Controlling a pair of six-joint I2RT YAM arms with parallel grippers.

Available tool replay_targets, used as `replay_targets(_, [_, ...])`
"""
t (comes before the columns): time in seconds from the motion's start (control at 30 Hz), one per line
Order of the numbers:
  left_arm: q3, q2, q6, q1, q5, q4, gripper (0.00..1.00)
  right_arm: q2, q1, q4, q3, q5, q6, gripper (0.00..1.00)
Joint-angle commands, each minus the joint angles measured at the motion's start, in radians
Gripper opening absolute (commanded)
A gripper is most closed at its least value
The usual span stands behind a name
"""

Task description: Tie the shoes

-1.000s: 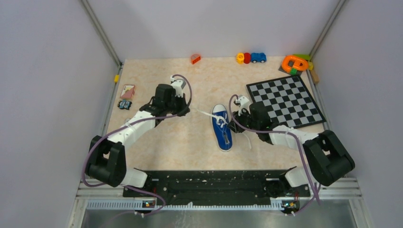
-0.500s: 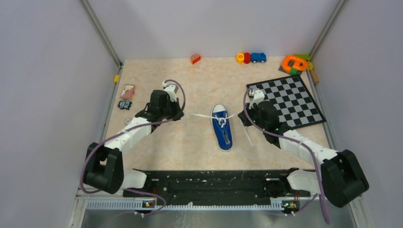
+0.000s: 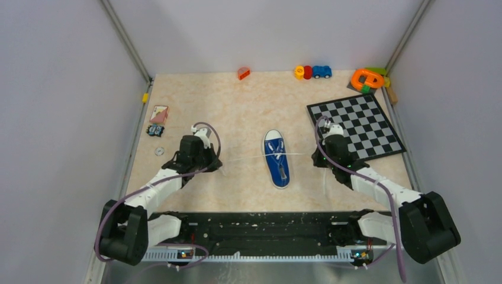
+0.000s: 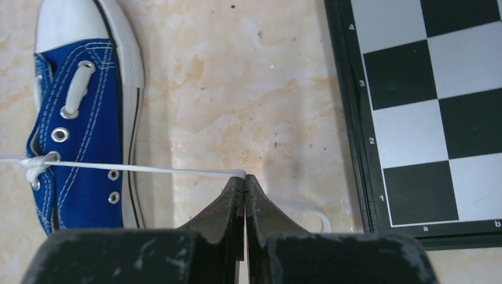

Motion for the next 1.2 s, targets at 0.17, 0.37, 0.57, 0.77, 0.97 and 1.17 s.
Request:
replay_targets(0.17, [-0.056, -0.039, -0.065, 0.003, 0.021, 0.060, 0.00, 0.005, -0.013, -0.034, 0.012, 0.094, 0.074, 0.00])
replay_targets(0.37, [-0.019, -0.034, -0.009, -0.024, 0.007, 0.018, 0.00, 0.019, -0.012, 0.025, 0.027, -0.093, -0.017, 0.00])
replay_targets(0.57, [0.135, -0.026, 0.075, -0.218, -0.244, -0.080, 0.36, -0.039, -0.011, 0.044, 0.041, -0.180, -0.042, 0.33])
replay_targets(0.77, [0.202, 0.038, 0.229, -0.260, -0.150, -0.003, 0.52, -0.092, -0.011, -0.005, 0.080, -0.241, -0.094, 0.44])
replay_targets(0.97, [0.252, 0.180, 0.431, -0.280, -0.008, 0.075, 0.68, -0.138, -0.012, -0.041, 0.101, -0.251, -0.109, 0.44])
replay_targets(1.17, [0.392, 0.302, 0.601, -0.304, 0.068, -0.085, 0.69, -0.151, -0.011, -0.060, 0.105, -0.241, -0.116, 0.44])
